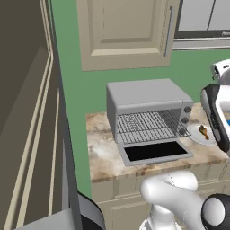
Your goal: Open the toaster oven door. Place the bread on the bottom rack in the toaster oven and place the chicken drumstick on the top rack.
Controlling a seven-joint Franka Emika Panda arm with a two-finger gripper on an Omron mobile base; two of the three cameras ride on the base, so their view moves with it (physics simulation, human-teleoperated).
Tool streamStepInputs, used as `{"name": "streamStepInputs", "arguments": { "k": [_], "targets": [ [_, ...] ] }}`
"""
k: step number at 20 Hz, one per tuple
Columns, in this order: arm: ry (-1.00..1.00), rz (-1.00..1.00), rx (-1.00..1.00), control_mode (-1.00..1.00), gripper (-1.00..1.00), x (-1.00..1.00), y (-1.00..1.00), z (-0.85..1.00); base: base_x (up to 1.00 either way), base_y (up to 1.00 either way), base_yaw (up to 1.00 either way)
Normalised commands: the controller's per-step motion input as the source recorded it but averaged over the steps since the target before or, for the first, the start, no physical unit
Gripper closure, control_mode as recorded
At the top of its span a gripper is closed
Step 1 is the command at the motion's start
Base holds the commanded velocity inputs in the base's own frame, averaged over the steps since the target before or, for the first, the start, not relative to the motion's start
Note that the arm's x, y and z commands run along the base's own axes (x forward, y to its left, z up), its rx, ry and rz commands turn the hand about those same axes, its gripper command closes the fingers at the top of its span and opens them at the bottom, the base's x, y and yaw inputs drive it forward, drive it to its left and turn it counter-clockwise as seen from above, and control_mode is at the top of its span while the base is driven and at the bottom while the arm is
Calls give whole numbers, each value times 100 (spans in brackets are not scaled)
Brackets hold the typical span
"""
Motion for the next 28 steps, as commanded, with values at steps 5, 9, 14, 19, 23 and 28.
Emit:
{"name": "streamStepInputs", "arguments": {
  "k": [5, 9, 14, 19, 23, 28],
  "targets": [
    [70, -30, 55, -100, -100, -4, -20, 0, 0, 0, 0],
    [65, -41, 48, -100, -100, -11, -32, -37, 0, 0, 0],
    [37, -56, 26, -100, -100, -22, -9, -97, 0, 0, 0],
    [-4, -53, 11, -100, -100, -26, -14, -100, 0, 0, 0],
    [-26, -35, 3, -100, -100, -6, -2, -100, 0, 0, 0],
    [-9, -7, 1, -100, -100, 26, 0, -98, 0, 0, 0]
  ]
}}
